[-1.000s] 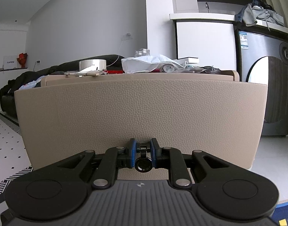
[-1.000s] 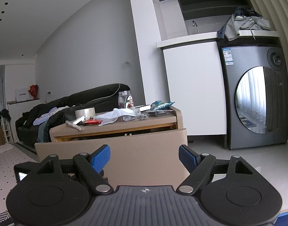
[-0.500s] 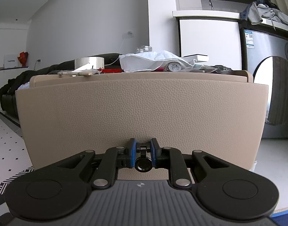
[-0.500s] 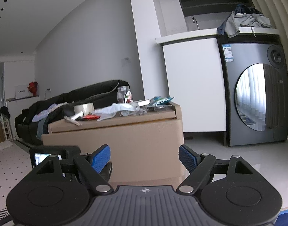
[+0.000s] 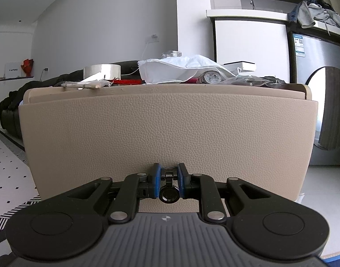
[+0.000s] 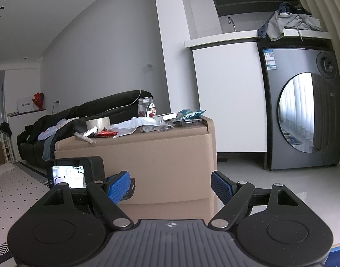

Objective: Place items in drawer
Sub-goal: 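Push the drawer shut into the nightstand with the left gripper, then open the left gripper to release the drawer handle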

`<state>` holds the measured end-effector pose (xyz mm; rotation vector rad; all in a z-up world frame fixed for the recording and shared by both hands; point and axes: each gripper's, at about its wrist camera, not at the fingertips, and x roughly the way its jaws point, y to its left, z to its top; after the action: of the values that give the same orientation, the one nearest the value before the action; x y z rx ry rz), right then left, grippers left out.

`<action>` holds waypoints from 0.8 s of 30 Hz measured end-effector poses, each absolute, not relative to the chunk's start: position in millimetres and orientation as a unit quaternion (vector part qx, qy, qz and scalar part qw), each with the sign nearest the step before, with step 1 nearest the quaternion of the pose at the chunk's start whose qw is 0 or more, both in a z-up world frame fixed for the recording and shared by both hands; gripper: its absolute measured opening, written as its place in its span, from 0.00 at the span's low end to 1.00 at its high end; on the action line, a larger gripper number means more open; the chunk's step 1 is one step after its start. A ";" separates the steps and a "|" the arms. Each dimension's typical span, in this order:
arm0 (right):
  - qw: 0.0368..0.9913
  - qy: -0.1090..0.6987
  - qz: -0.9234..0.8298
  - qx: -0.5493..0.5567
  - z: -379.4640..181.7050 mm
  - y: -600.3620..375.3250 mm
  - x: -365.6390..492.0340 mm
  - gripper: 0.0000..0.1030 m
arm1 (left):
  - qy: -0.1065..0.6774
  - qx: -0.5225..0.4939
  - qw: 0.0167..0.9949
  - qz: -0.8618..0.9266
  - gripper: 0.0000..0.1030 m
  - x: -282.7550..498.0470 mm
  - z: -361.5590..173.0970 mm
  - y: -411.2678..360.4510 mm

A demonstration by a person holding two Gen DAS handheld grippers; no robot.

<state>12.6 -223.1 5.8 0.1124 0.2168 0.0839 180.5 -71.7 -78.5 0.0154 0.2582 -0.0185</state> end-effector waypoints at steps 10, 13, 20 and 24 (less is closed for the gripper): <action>0.991 0.112 0.044 0.056 4.4 -221.9 14.7 0.81 | 0.127 0.015 0.992 -0.003 0.18 189.3 -79.3 -76.8; 0.991 0.112 0.044 0.055 3.9 -221.4 15.0 0.81 | 0.130 0.009 0.991 -0.004 0.19 190.1 -78.5 -76.3; 0.991 0.111 0.046 0.054 4.8 -218.6 13.0 0.81 | 0.132 0.005 0.991 0.009 0.35 191.8 -77.4 -74.4; 0.992 0.109 0.047 0.052 6.4 -216.4 11.0 0.81 | 0.135 -0.001 0.991 0.012 0.51 195.4 -75.7 -67.3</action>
<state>11.0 -216.4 6.4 0.1048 0.2183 0.0947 195.4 -67.3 -75.7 -0.0023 0.2717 0.0246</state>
